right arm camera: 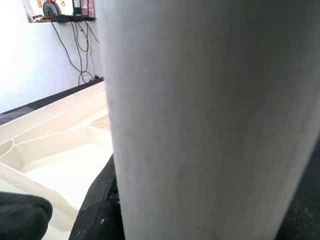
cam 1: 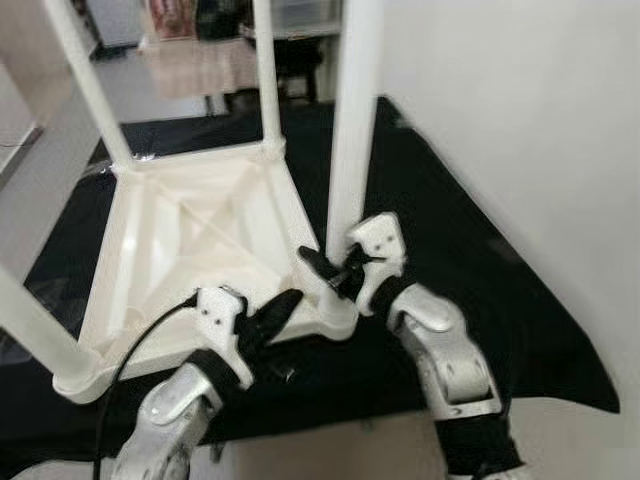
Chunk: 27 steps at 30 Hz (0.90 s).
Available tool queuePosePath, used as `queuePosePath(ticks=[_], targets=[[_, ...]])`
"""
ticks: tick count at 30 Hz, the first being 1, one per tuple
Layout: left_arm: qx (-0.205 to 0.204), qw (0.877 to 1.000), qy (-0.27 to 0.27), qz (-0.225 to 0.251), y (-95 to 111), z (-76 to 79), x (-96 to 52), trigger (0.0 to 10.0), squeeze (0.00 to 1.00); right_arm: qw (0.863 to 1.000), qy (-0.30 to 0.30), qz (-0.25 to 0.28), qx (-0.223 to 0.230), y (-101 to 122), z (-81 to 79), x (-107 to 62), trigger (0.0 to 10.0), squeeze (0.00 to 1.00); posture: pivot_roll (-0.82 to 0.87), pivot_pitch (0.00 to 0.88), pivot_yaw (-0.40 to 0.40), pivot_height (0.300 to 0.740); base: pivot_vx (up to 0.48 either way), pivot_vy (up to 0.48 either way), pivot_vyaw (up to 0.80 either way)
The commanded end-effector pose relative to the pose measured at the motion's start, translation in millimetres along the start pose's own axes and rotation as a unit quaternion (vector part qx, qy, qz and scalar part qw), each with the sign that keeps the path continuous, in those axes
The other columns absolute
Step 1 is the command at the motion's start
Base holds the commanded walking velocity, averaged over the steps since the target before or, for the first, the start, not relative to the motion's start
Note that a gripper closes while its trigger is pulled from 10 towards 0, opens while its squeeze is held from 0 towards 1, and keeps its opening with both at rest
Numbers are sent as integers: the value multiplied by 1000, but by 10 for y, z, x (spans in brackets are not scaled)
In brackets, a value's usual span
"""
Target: Building children table
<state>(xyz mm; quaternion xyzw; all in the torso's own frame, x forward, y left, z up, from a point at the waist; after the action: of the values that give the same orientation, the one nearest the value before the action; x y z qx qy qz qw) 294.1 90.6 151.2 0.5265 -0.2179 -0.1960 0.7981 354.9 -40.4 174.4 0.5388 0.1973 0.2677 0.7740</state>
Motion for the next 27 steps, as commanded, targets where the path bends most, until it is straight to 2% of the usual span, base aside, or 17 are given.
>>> queuePosePath(ticks=[1,4,5,7,8,10,12,14,15,16,17,19,20,21,22,26,27], targets=[[-4,1000,4,-14,-59,-36,-16,10000,0,996,26,-81,4,-390,-143,-37,0,0,-33,91,16,740,0,0,0],[1,1000,1,-18,-61,-33,-13,10000,0,995,38,-87,16,-430,-126,36,0,0,-15,93,7,740,0,0,0],[3,1000,5,-15,-53,-41,-15,10000,0,995,26,-90,20,-416,-79,70,10000,0,-14,94,9,740,0,0,0],[4,1000,8,-13,-47,-47,-15,10000,0,996,25,-82,23,-373,-54,98,10000,0,-14,92,11,740,0,0,0],[3,1000,9,-12,-44,-51,-13,10000,0,997,44,-63,30,-256,-76,131,10000,1000,-15,94,15,740,0,0,0],[1,1000,7,-13,-46,-49,-11,10000,0,996,61,-54,32,-200,-113,139,10000,1000,-15,94,15,740,0,0,0],[0,1000,3,-16,-53,-40,-6,10000,0,992,121,-17,28,-45,-245,138,10000,1000,-18,92,20,740,0,0,0],[-1,1000,1,-17,-58,-35,-2,10000,0,989,145,1,16,14,-272,137,10000,1000,-14,91,20,740,0,0,0],[-1,1000,0,-18,-61,-29,2,10000,0,983,181,26,2,82,-288,129,10000,82,-11,88,17,740,0,0,0],[-1,1000,0,-18,-61,-29,2,10000,0,983,181,26,2,82,-288,129,10000,82,-11,88,17,740,0,0,0],[-1,1000,-1,-19,-64,-24,5,10000,0,977,207,43,-6,127,-267,125,10000,0,-5,87,15,740,0,0,0],[-1,1000,-1,-19,-66,-20,8,10000,0,972,229,55,-6,163,-239,122,10000,0,-3,86,14,740,0,0,0],[0,1000,0,-18,-65,-17,12,10000,0,953,295,65,-6,202,-199,85,10000,0,1,85,9,740,0,0,0],[0,1000,0,-18,-65,-17,12,10000,0,953,295,65,-6,202,-199,85,10000,0,1,85,9,740,0,0,0],[0,1000,0,-18,-65,-16,13,10000,0,945,319,67,-10,207,-190,61,10000,0,1,85,8,740,0,0,0],[0,1000,0,-17,-64,-12,13,10000,0,935,348,63,-5,194,-122,55,10000,0,7,84,4,740,0,0,0],[0,1000,0,-17,-65,-8,12,10000,0,935,351,56,5,179,-67,78,8745,0,12,85,2,740,0,0,0]])
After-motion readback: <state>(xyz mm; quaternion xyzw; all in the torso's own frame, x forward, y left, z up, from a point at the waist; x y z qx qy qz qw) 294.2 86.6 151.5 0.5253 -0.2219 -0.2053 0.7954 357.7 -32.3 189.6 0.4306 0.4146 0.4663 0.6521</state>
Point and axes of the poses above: a point about 5 cm out from each wrist's last joint towards the gripper, its own x axis pointing out of the wrist towards the gripper, its own y axis along the axis of the wrist's last joint, z = x × y, the point moved 6 cm from there along x, pointing out of the wrist towards the gripper, and after that the axes turned 14 degrees about -x, right-handed, at the moved point
